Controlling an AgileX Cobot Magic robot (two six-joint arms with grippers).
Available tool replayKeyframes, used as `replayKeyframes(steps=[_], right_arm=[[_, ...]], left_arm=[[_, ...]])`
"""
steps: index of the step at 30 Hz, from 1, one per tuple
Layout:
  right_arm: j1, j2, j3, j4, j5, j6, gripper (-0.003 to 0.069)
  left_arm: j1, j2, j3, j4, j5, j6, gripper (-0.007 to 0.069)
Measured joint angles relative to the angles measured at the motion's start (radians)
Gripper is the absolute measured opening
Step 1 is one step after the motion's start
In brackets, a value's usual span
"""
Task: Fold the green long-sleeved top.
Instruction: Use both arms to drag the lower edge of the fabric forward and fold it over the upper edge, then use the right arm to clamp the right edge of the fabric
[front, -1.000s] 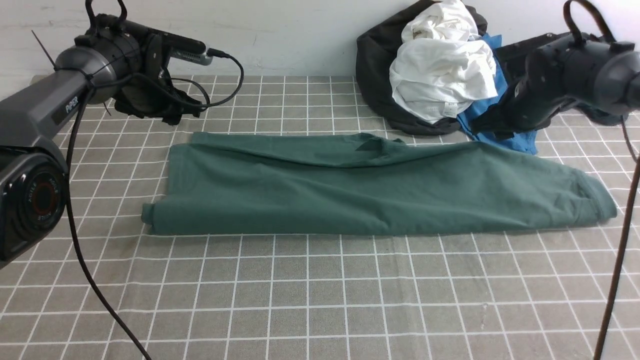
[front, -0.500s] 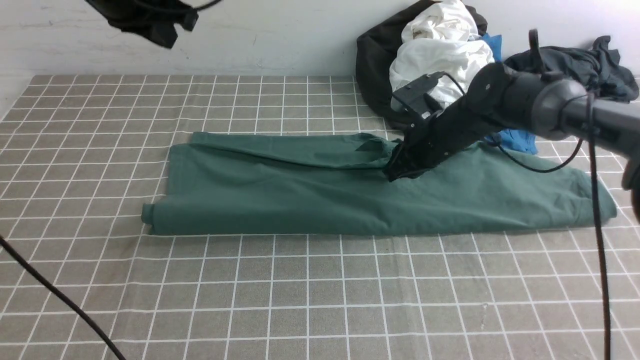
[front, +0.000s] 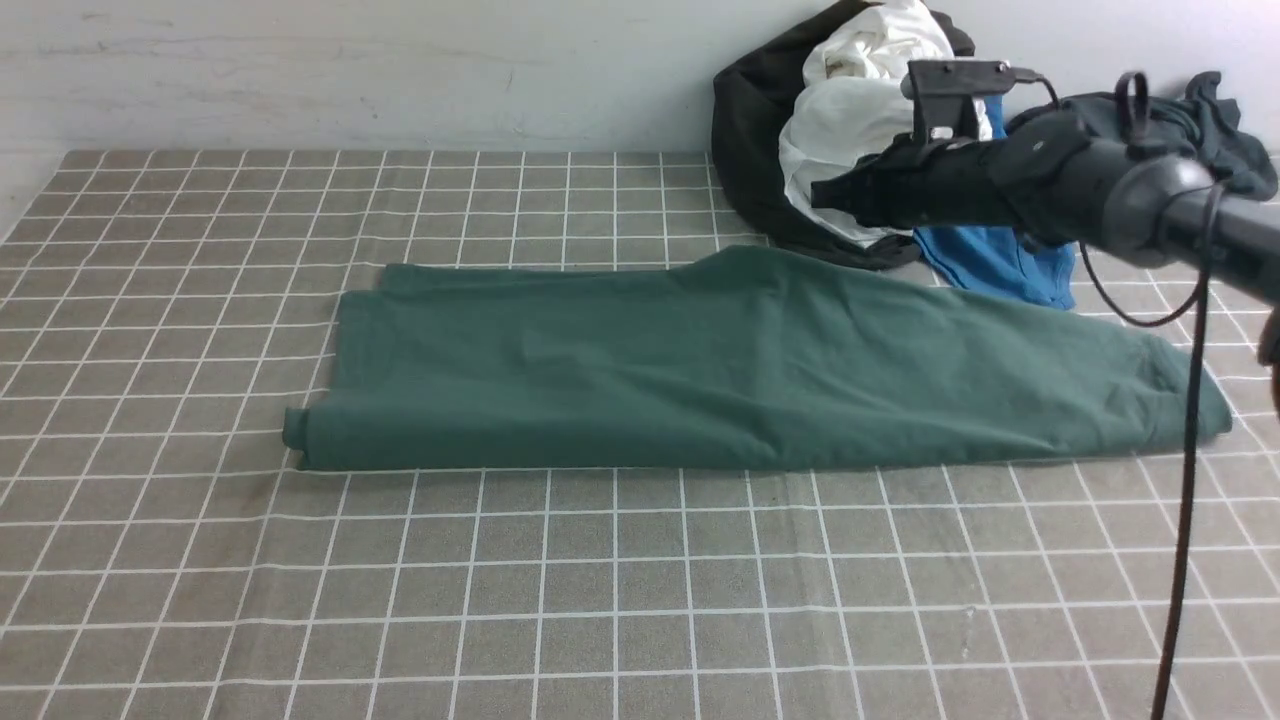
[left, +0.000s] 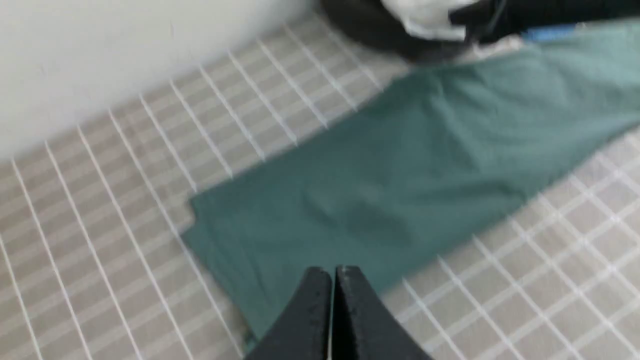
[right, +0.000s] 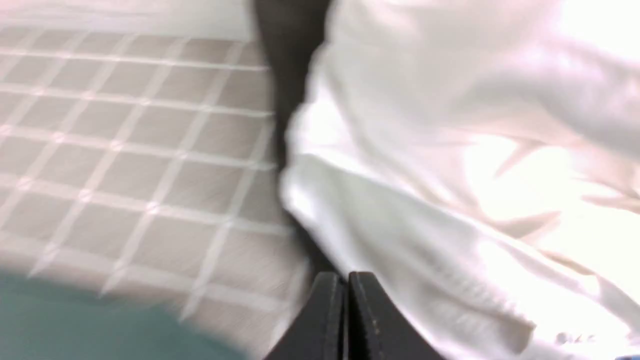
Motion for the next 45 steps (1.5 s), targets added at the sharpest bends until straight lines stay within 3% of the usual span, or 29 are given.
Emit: replayKeyframes(steps=[2,3,4,8,9,10,14,18,23,28,33,39,41,45], right_arm=[[-0.011,-0.03,0.0,-0.035,0.078,0.007,0.0014],[-0.033,-0.086,0.0,-0.115,0.214,0.043,0.0015],[-0.036,-0.092,0.0,-0.115,0.214,0.043,0.0015],[-0.126,-0.175,-0.01,-0.436,0.495,0.323,0.0029],[-0.126,-0.176,-0.01,-0.452,0.505,0.339,0.003],[-0.158,-0.177,-0.008,-0.567,0.572,0.439,0.0043],[-0.239,-0.154,0.037,-0.764,0.685,0.563,0.013],[-0.29,-0.141,0.078,-0.81,0.703,0.604,0.0293],[-0.333,-0.138,0.111,-0.813,0.651,0.661,0.0502],[-0.357,-0.082,0.114,-0.804,0.641,0.712,0.0556],[-0.359,-0.033,0.113,-0.718,0.663,0.682,0.0468],[-0.355,-0.022,0.067,-0.647,0.696,0.609,0.0084],[-0.354,-0.024,0.031,-0.667,0.705,0.597,0.0048],[-0.354,-0.093,-0.006,-0.763,0.705,0.608,0.0048]], left_arm=[[0.0,-0.044,0.077,0.023,-0.007,-0.012,-0.0008],[0.0,-0.135,0.235,0.081,-0.038,-0.042,-0.0008],[0.0,-0.135,0.235,0.081,-0.043,-0.045,-0.0008],[0.0,-0.33,0.58,0.222,-0.134,-0.116,-0.0008],[0.0,-0.353,0.626,0.233,-0.142,-0.123,-0.0008],[0.0,-0.401,0.73,0.259,-0.186,-0.157,-0.0008],[0.0,-0.474,0.967,0.27,-0.313,-0.24,-0.0008],[0.0,-0.487,1.134,0.256,-0.442,-0.274,-0.0008],[0.0,-0.49,1.189,0.216,-0.532,-0.278,-0.0008],[0.0,-0.491,1.189,0.173,-0.574,-0.278,-0.0008],[0.0,-0.491,1.189,0.167,-0.576,-0.278,-0.0008],[0.0,-0.491,1.189,0.166,-0.576,-0.278,-0.0008],[0.0,-0.491,1.189,0.166,-0.576,-0.278,-0.0008],[0.0,-0.491,1.189,0.159,-0.576,-0.278,-0.0008]])
